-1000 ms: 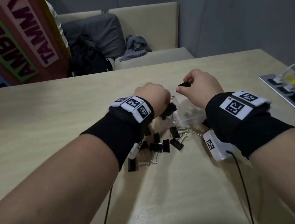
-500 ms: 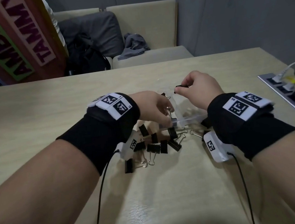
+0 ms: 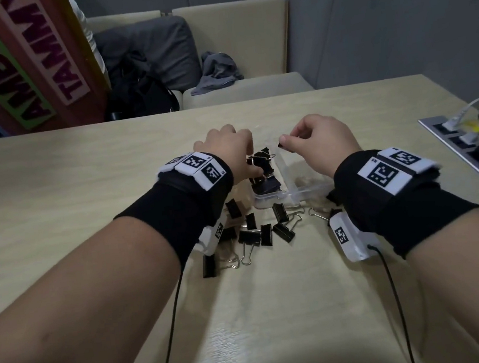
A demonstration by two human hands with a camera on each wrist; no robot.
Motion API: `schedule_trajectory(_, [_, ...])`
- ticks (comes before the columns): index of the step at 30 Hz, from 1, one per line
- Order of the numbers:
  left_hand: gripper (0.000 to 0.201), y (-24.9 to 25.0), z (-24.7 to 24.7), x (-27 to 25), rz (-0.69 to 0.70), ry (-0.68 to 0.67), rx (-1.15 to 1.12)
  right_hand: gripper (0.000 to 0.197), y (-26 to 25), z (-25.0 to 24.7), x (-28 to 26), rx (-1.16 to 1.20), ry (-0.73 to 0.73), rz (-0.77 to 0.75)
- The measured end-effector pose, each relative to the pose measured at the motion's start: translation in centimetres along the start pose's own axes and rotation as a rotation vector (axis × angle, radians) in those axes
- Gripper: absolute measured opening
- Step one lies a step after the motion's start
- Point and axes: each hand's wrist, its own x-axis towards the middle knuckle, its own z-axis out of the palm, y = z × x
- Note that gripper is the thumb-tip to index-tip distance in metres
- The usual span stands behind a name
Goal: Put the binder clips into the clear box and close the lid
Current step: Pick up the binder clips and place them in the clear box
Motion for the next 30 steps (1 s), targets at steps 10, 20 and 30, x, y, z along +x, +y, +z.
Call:
schedule_trajectory(10, [0.069, -1.6, -0.3, 0.6, -0.052, -0.062, -0.133, 0.019, -2.5, 3.2, 0.6, -0.090, -0.066, -0.114])
schedule_trajectory(20, [0.040, 0.1, -0.4, 1.1, 0.228, -0.206, 0.223, 0.052, -2.9, 2.7, -0.2, -0.492, -0.405, -0.267])
schedule_trajectory(30, [0.054, 1.2, -0.8, 2.0, 0.161, -0.239, 0.248, 0.035, -0.5, -2.0, -1.3, -0.264, -0.228, -0.139])
